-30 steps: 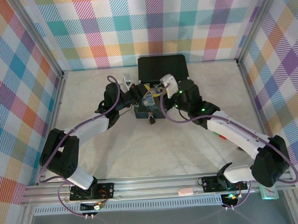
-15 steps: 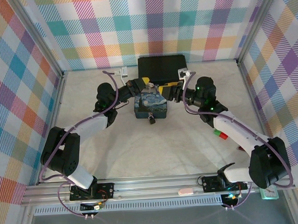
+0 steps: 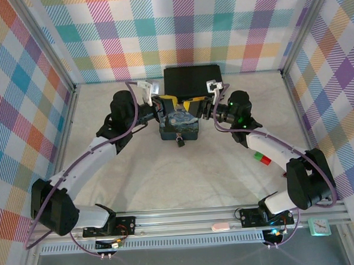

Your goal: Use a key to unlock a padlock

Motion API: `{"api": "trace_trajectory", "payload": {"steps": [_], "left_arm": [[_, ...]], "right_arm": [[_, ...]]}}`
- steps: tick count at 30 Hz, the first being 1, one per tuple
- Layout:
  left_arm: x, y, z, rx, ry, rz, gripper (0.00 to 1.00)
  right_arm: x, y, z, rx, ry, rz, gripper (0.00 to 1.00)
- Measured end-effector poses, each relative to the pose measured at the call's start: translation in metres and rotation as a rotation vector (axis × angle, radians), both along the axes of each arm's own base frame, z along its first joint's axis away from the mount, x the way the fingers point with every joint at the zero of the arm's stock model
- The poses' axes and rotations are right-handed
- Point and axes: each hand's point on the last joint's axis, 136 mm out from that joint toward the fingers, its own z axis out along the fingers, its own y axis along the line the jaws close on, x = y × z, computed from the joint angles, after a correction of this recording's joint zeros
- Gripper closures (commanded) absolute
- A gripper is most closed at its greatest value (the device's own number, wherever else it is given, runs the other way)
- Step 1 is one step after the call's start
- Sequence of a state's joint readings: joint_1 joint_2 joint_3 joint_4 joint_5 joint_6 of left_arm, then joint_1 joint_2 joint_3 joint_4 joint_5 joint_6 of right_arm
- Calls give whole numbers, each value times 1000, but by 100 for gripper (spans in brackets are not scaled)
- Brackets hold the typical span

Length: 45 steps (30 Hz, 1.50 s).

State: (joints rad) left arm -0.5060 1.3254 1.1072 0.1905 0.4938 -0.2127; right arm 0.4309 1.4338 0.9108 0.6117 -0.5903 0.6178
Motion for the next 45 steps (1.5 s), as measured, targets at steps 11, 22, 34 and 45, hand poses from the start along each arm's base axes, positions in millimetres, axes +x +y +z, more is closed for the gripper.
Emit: {"api": "trace_trajectory", "payload": {"steps": [11,22,34,45], "left_arm": [[7,0,-59,364,54,64,100],[17,7,-116,791,224,129,100],[4,27,-122,727,270,188,100],[21,18,-78,236,260,212,100]], "right_arm": [[1,0,-15,-30,58,-4,42],[7,-4,-41,-93,141,-50,42],[6,-4,-41,-84,139,-44,45],[-2,8,-47,22,170,57,49]]}}
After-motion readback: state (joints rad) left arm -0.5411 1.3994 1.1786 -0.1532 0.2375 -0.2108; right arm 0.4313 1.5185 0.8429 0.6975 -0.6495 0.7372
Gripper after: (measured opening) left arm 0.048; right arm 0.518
